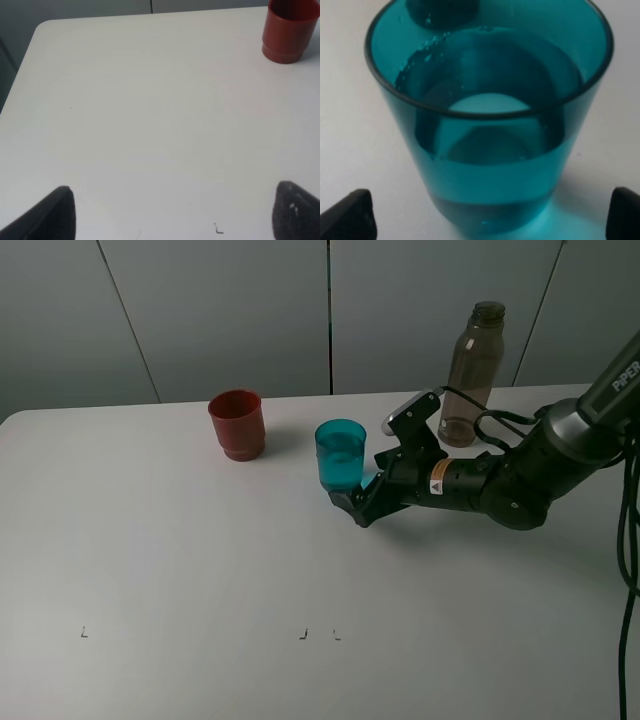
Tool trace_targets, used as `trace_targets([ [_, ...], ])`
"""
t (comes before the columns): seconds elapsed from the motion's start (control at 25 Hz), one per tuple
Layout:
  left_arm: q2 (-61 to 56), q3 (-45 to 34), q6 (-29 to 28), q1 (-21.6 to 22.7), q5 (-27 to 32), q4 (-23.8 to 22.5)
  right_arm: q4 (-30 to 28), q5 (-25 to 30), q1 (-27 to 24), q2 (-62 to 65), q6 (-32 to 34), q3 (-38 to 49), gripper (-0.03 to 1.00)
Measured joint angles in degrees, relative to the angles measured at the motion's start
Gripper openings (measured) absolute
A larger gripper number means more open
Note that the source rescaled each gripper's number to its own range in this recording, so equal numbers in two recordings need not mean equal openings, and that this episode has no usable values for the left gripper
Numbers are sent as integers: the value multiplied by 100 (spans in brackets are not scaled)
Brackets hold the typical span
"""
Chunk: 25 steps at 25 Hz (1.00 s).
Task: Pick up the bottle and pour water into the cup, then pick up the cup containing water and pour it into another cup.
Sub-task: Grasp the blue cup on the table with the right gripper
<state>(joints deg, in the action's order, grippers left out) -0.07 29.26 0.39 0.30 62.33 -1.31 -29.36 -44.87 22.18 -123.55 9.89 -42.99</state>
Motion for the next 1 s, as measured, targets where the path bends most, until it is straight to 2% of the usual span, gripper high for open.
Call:
trace_targets([
  [1.0, 0, 0, 0, 0, 0, 0, -106, -217, 54, -222, -47, -459, 100],
])
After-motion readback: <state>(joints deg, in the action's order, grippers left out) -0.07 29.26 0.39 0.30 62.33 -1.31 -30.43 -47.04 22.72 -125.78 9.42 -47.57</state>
